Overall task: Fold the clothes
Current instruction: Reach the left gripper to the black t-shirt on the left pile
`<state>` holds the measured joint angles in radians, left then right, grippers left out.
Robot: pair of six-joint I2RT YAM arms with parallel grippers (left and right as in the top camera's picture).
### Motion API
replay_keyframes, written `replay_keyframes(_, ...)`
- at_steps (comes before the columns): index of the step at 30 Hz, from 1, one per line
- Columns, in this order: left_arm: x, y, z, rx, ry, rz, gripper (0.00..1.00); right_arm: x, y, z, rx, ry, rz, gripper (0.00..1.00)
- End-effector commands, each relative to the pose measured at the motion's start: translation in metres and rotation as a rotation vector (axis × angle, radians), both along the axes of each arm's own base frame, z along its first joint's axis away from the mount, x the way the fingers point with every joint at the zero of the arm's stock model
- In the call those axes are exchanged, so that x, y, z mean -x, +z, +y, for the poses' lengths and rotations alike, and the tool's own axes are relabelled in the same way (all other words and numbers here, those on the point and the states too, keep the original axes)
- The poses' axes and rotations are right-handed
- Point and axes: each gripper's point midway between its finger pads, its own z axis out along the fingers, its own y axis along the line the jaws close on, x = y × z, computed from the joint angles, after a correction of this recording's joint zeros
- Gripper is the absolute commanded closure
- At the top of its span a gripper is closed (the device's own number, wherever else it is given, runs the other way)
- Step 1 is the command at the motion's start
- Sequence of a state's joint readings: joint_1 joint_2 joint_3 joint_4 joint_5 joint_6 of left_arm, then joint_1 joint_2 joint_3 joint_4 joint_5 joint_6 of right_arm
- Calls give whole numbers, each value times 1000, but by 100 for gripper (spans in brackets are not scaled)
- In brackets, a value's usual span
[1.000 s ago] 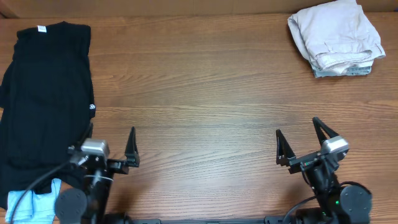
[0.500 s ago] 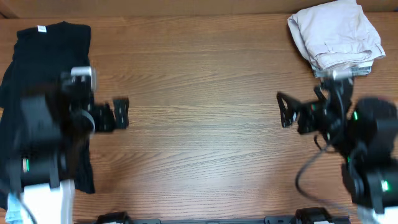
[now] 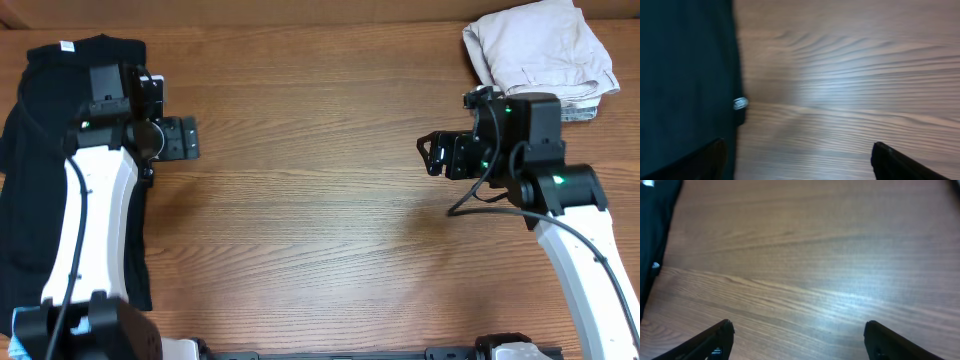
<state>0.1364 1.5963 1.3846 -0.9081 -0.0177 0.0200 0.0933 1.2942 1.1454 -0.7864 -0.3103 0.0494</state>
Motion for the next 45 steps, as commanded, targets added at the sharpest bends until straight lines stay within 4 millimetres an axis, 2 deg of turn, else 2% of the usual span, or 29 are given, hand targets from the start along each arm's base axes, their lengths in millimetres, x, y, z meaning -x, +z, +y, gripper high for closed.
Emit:
replay_keyframes(1,1,-14,34,-145,6,81,15,-3,-3,4,-6,11,18,15)
replay_keyframes(2,7,-25,36,-139,4,129,17,-3,-7,4,-5,11,32,15)
replay_keyframes(4,22,-40,38,-111,38,218,31,-3,-12,4,-3,10,47,15)
replay_keyframes(6,42,-52,44,-72,184,301,34,-4,-14,4,-2,10,55,15)
replay_keyframes(8,56,-63,50,-40,290,338,34,-4,-15,4,-2,10,56,15)
replay_keyframes(11,71,-75,61,-24,333,376,33,-3,-15,4,-1,10,57,15)
replay_keyframes(14,80,-84,72,-16,343,391,27,-1,-17,3,-1,10,72,15)
replay_keyframes(16,77,-92,76,1,313,370,24,2,-19,3,0,10,83,15)
replay_keyframes(19,70,-100,83,-14,276,339,25,3,-21,3,1,10,88,15)
replay_keyframes(23,60,-109,82,-29,145,323,32,3,-21,3,1,10,90,15)
replay_keyframes(27,60,-119,78,-38,5,357,44,3,-21,3,1,10,90,15)
replay_keyframes(29,62,-126,78,-37,-5,381,49,3,-21,3,1,10,90,15)
replay_keyframes(37,70,-156,82,-41,21,472,55,5,-23,2,5,8,103,15)
replay_keyframes(40,71,-168,82,-33,19,493,64,5,-24,2,5,8,105,14)
replay_keyframes(45,69,-173,81,-23,25,491,94,5,-24,2,5,8,105,15)
